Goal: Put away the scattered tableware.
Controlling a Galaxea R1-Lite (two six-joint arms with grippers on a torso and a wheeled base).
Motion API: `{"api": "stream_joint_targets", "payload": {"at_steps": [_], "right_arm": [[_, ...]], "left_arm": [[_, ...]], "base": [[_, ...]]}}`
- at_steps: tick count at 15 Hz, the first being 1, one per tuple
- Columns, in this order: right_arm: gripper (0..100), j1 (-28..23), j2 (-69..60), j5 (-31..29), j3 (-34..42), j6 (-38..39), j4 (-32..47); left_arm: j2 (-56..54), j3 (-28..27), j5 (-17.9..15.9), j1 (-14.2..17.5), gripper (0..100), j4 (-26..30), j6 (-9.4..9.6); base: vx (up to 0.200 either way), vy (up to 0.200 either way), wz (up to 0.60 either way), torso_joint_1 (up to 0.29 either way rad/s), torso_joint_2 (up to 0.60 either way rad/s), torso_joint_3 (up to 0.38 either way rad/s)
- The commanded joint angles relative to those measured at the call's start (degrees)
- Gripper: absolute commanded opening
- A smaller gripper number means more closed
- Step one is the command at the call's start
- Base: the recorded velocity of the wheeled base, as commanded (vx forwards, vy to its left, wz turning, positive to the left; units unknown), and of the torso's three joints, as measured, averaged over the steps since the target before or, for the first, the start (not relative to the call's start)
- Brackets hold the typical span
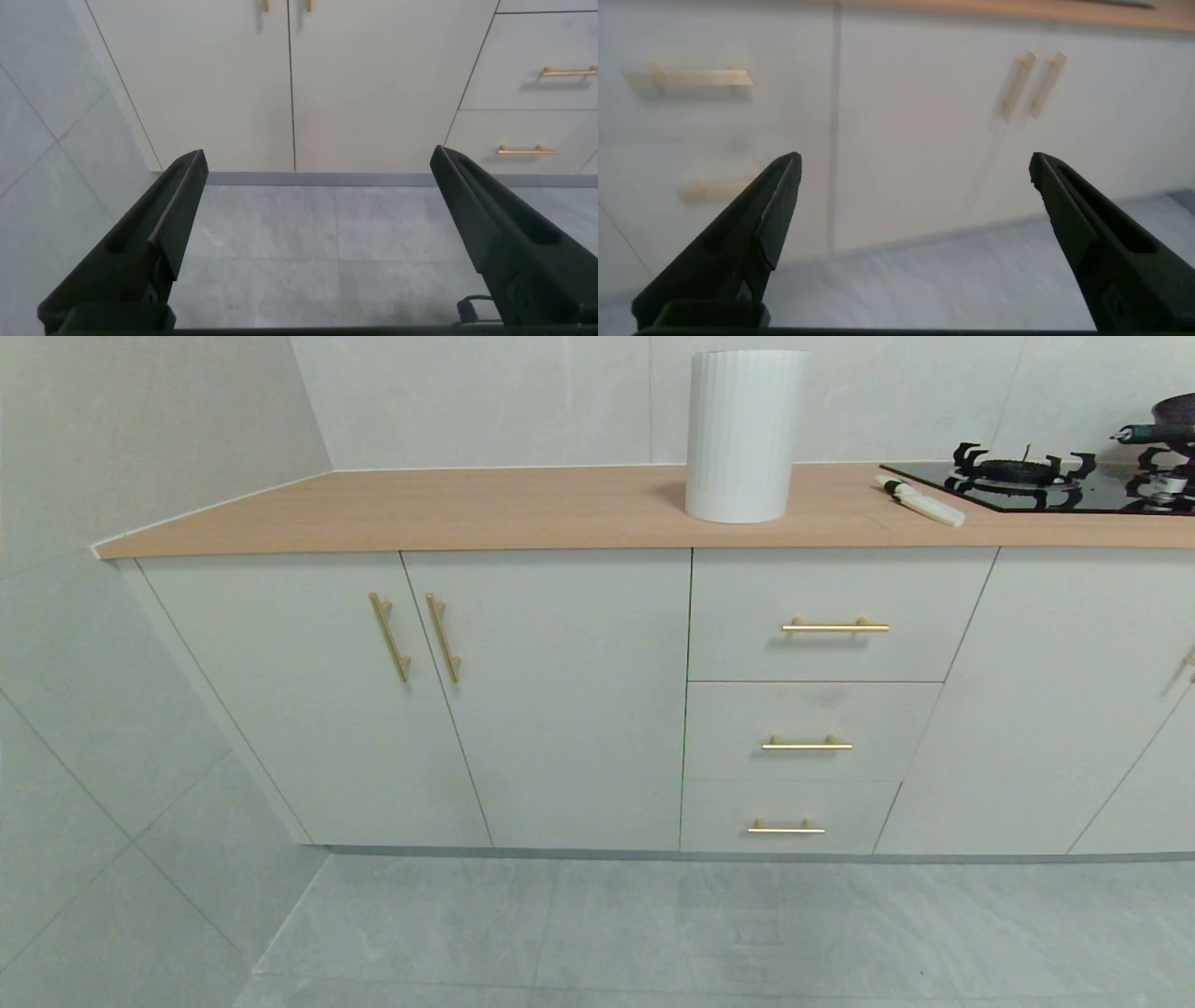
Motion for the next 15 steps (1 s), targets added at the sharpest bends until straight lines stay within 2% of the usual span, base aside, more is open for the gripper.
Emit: {"api": "stream_joint_targets", "payload": {"at_steps": [1,5,8,10,13,15], "right_arm": [[100,-3.6,-19.5,0.3,1.5,-1.0,12.8],[100,-3.6,-34.2,0.4,5.0,-1.0,22.2],[100,-5.2,-41.1,2.2,8.4,-1.0,24.1],[100,-5.3,-41.2,8.1,14.3,3.1,21.6],[100,-5.3,-41.2,21.2,23.3,8.3,15.6],[100,-5.3,-41.2,24.1,23.2,9.8,18.3]], "left_arm": [[0.0,0.0,0.0,0.0,100,0.0,0.02],[0.0,0.0,0.0,0.0,100,0.0,0.02],[0.0,0.0,0.0,0.0,100,0.0,0.02],[0.0,0.0,0.0,0.0,100,0.0,0.02],[0.0,0.0,0.0,0.0,100,0.0,0.02],[0.0,0.0,0.0,0.0,100,0.0,0.02]], "base": [[0.000,0.000,0.00,0.000,0.00,0.000],[0.000,0.000,0.00,0.000,0.00,0.000],[0.000,0.000,0.00,0.000,0.00,0.000],[0.000,0.000,0.00,0.000,0.00,0.000],[0.000,0.000,0.00,0.000,0.00,0.000],[0.000,0.000,0.00,0.000,0.00,0.000]]}}
